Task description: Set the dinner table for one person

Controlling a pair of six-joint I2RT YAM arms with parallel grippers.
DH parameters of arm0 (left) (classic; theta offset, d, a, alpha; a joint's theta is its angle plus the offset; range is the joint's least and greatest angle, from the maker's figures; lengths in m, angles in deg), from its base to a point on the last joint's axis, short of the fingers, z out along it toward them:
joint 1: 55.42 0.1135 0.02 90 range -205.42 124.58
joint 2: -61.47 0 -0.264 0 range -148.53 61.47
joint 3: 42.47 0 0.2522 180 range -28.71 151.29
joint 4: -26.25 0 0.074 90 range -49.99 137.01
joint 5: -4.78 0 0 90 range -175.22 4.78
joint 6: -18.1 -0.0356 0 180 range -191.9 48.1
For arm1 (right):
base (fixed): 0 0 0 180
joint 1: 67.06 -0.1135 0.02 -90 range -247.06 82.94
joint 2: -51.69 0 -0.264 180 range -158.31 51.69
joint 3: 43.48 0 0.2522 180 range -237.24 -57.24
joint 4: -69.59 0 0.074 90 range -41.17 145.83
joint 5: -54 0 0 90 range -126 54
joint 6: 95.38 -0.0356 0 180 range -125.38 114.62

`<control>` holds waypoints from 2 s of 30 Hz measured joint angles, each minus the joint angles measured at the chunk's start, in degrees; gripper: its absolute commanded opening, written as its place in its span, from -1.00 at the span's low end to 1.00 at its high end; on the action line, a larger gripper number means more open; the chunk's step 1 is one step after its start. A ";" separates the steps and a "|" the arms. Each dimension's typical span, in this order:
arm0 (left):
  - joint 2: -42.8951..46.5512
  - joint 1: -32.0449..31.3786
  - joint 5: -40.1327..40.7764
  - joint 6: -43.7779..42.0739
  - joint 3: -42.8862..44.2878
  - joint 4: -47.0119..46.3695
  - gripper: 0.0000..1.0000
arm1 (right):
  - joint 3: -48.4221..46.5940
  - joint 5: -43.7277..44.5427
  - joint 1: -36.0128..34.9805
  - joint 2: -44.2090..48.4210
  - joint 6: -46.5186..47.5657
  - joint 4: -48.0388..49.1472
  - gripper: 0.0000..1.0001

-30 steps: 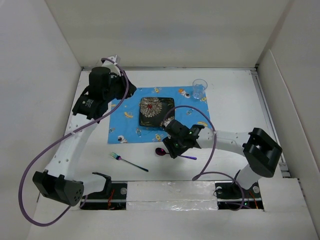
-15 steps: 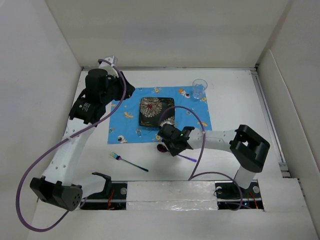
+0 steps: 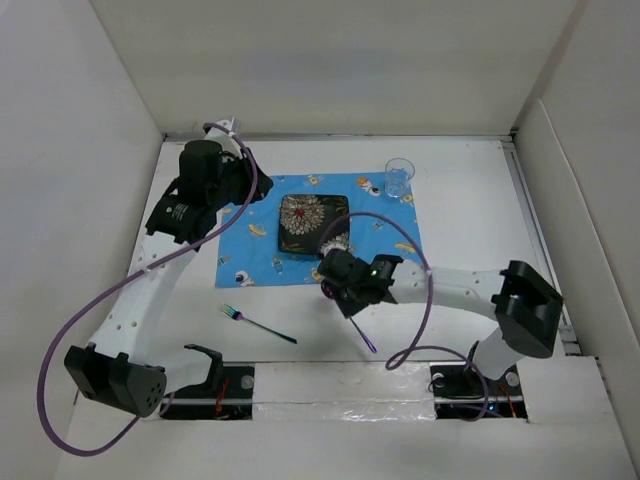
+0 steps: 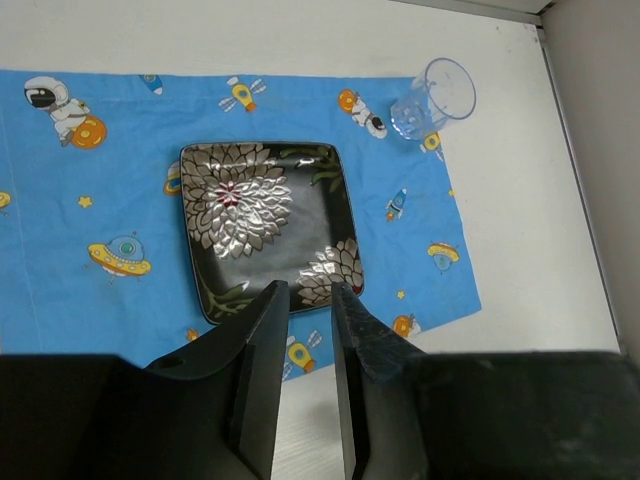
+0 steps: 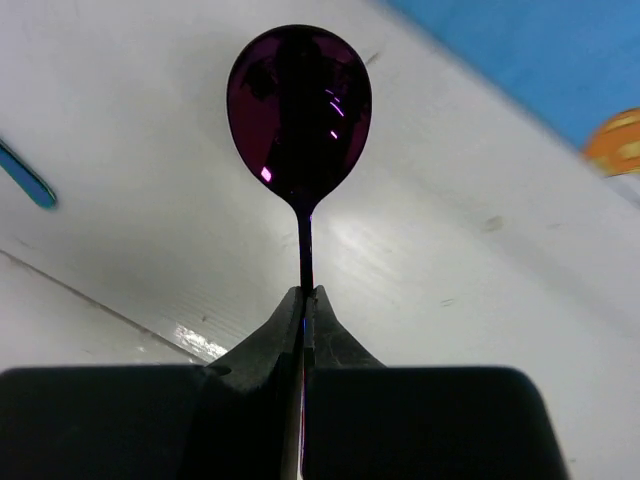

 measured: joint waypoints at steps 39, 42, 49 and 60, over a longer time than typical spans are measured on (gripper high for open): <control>0.94 0.00 1.31 0.46 -4.68 0.22 -0.28 | -30.71 2.38 38.32 -25.83 1.88 -0.66 -0.32; 0.90 0.00 2.34 0.33 -1.84 1.84 -0.38 | -25.64 1.84 36.72 -18.51 2.45 0.66 -1.00; 1.27 0.00 4.35 1.38 6.62 2.16 -1.00 | -15.21 -4.09 19.08 -1.01 3.85 8.76 -1.00; 7.50 0.00 7.82 5.27 10.23 4.00 -0.33 | -18.99 -4.94 -5.90 -16.06 6.08 14.12 -0.11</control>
